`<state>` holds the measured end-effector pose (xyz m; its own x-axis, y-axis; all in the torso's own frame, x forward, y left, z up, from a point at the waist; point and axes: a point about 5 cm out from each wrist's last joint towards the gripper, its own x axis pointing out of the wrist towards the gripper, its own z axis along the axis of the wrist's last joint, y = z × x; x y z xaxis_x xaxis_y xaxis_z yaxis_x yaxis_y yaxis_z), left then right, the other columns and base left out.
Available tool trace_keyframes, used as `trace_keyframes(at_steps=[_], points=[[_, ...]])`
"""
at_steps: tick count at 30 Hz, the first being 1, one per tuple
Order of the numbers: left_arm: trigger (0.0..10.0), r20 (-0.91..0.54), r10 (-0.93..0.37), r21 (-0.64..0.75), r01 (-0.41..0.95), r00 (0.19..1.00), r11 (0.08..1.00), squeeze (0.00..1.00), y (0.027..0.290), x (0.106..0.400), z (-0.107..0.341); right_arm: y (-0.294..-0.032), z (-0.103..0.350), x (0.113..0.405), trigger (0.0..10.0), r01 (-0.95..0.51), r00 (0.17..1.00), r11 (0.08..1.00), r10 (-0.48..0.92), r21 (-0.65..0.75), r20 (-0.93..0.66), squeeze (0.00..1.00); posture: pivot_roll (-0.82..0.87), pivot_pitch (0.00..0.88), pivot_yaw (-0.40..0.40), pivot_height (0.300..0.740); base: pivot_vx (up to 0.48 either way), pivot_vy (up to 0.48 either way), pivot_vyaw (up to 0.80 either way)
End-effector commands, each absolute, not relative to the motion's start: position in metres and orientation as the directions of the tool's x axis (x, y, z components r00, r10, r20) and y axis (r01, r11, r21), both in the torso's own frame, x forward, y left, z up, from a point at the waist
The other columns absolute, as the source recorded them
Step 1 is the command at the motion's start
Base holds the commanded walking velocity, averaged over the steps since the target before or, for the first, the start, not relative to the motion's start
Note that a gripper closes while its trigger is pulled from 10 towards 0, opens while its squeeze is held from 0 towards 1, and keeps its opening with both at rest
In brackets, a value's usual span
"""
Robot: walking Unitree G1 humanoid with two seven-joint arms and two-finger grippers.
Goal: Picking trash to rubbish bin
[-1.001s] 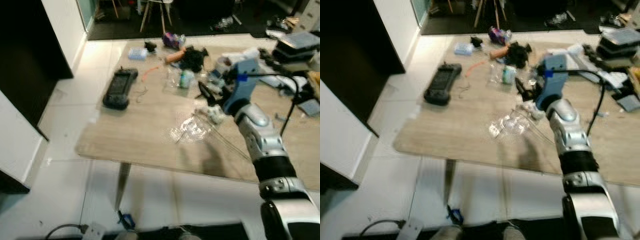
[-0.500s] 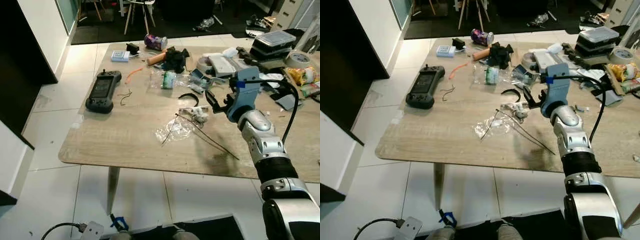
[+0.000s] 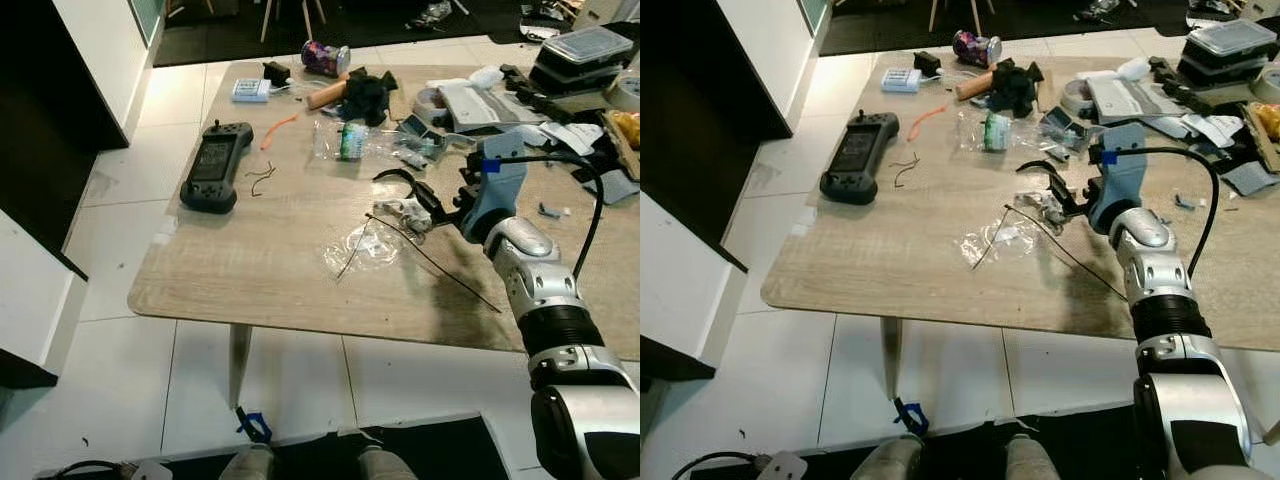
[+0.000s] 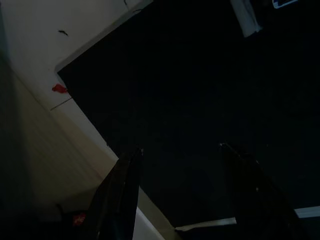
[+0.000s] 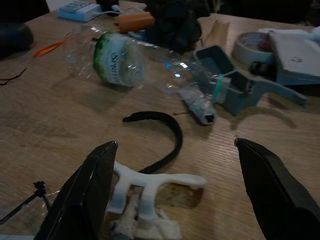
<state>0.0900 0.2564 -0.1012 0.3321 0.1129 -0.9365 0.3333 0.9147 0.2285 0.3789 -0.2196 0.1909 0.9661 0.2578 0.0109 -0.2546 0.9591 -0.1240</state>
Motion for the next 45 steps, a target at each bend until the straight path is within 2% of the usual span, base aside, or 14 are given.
trace_keyframes(at_steps=[1,3,5,16,22,28,29,30,31,32,40,45], points=[[10.0,-0.943,0.131,0.238,0.345,0.306,0.908,0.0,0.267,0.08,-0.1,-0.219,0.188,0.379,10.0,-0.277,0.96,0.952,0.279,-0.126,-0.007,0.0,0.06,0.215,0.08,0.74,0.0,0.0,0.0],[10.0,-0.941,0.121,0.237,0.359,0.315,0.903,0.0,0.267,0.081,-0.099,-0.213,0.185,0.377,10.0,-0.349,0.937,0.929,0.35,-0.121,-0.009,0.0,0.07,0.226,0.081,0.74,0.0,0.0,0.0],[10.0,-0.94,0.116,0.236,0.364,0.32,0.901,0.0,0.267,0.081,-0.099,-0.211,0.182,0.376,10.0,-0.364,0.931,0.922,0.364,-0.13,-0.023,0.0,0.07,0.233,0.084,0.74,0.0,0.0,0.0],[10.0,-0.944,0.112,0.229,0.374,0.309,0.899,0.0,0.269,0.075,-0.099,-0.212,0.164,0.38,10.0,-0.31,0.947,0.941,0.293,-0.139,-0.13,0.0,0.08,0.252,0.095,0.74,0.0,0.0,0.0],[10.0,-0.946,0.119,0.231,0.368,0.303,0.901,0.0,0.275,0.07,-0.098,-0.199,0.152,0.38,10.0,-0.33,0.935,0.938,0.311,-0.101,-0.17,0.0,0.1,0.26,0.095,0.74,0.0,0.0,0.0],[10.0,-0.946,0.122,0.232,0.364,0.301,0.902,0.0,0.277,0.068,-0.098,-0.198,0.149,0.381,10.0,-0.312,0.938,0.945,0.291,-0.095,-0.188,0.0,0.1,0.259,0.095,0.74,0.0,0.0,0.0],[10.0,-0.946,0.122,0.232,0.363,0.301,0.902,0.0,0.278,0.068,-0.097,-0.199,0.149,0.382,9.1,-0.3,0.94,0.949,0.278,-0.096,-0.196,0.0,0.1,0.256,0.092,0.74,0.0,0.0,0.0],[10.0,-0.946,0.122,0.232,0.363,0.301,0.903,0.0,0.278,0.067,-0.097,-0.2,0.149,0.382,1.2,-0.293,0.942,0.951,0.269,-0.097,-0.202,0.0,0.1,0.256,0.092,0.74,0.0,0.0,0.0],[10.0,-0.946,0.122,0.232,0.363,0.301,0.903,0.0,0.278,0.067,-0.097,-0.2,0.149,0.382,1.2,-0.293,0.942,0.951,0.269,-0.097,-0.202,0.0,0.1,0.256,0.092,0.74,0.0,0.0,0.0],[10.0,-0.946,0.121,0.231,0.363,0.302,0.903,0.0,0.278,0.067,-0.097,-0.201,0.148,0.382,0.0,-0.288,0.941,0.953,0.262,-0.098,-0.214,0.0,0.09,0.256,0.092,0.74,0.0,0.0,0.0],[10.0,-0.944,0.118,0.232,0.367,0.308,0.901,0.0,0.277,0.071,-0.097,-0.216,0.132,0.378,0.0,-0.233,0.924,0.964,0.179,-0.128,-0.338,0.0,0.08,0.212,0.087,0.74,0.0,0.0,0.0],[10.0,-0.94,0.113,0.235,0.37,0.322,0.899,0.0,0.274,0.077,-0.097,-0.217,0.132,0.378,0.0,-0.229,0.925,0.965,0.175,-0.126,-0.337,0.0,0.08,0.213,0.089,0.74,0.0,0.0,0.0]])
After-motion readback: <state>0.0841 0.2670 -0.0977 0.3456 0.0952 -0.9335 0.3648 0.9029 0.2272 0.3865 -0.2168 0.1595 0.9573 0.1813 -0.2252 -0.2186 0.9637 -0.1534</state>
